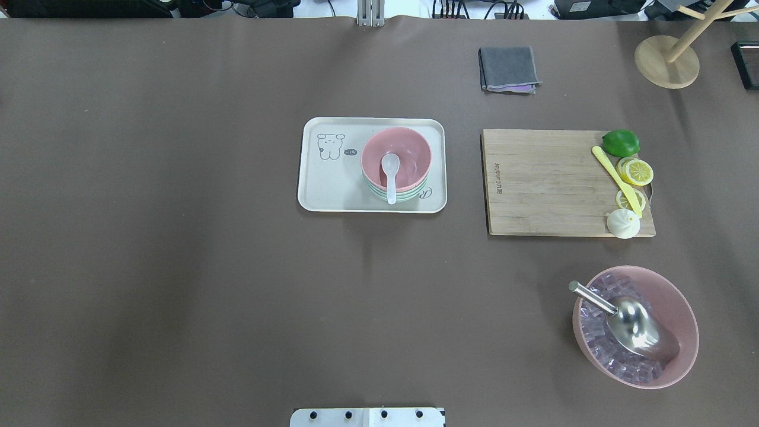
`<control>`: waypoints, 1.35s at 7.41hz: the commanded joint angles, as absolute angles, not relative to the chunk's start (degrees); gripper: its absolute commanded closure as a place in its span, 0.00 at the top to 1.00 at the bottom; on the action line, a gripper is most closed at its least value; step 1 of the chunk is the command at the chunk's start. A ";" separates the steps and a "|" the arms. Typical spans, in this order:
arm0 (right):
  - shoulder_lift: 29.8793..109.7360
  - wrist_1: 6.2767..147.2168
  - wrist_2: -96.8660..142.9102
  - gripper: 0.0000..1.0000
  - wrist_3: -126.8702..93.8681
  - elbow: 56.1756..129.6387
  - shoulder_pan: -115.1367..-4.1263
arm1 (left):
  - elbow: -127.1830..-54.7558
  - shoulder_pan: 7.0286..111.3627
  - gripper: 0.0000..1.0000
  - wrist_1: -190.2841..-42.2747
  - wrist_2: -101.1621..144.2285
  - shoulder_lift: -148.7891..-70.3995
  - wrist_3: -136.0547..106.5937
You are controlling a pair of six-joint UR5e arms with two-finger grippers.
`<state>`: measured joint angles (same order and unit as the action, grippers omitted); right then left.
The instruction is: Stack pink bowl on green and place spoon
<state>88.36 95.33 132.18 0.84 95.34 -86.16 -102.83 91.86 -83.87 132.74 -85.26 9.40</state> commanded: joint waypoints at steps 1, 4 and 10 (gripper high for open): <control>98.14 90.82 132.88 1.00 1.23 100.09 -87.54 | -103.70 91.93 0.98 -84.02 132.80 -85.52 9.40; 99.76 89.21 133.95 1.00 0.44 100.55 -88.59 | -104.41 91.93 0.98 -84.02 132.80 -85.08 9.40; 99.93 89.21 134.03 1.00 0.44 100.63 -88.59 | -103.80 91.93 0.98 -84.11 132.54 -84.90 9.40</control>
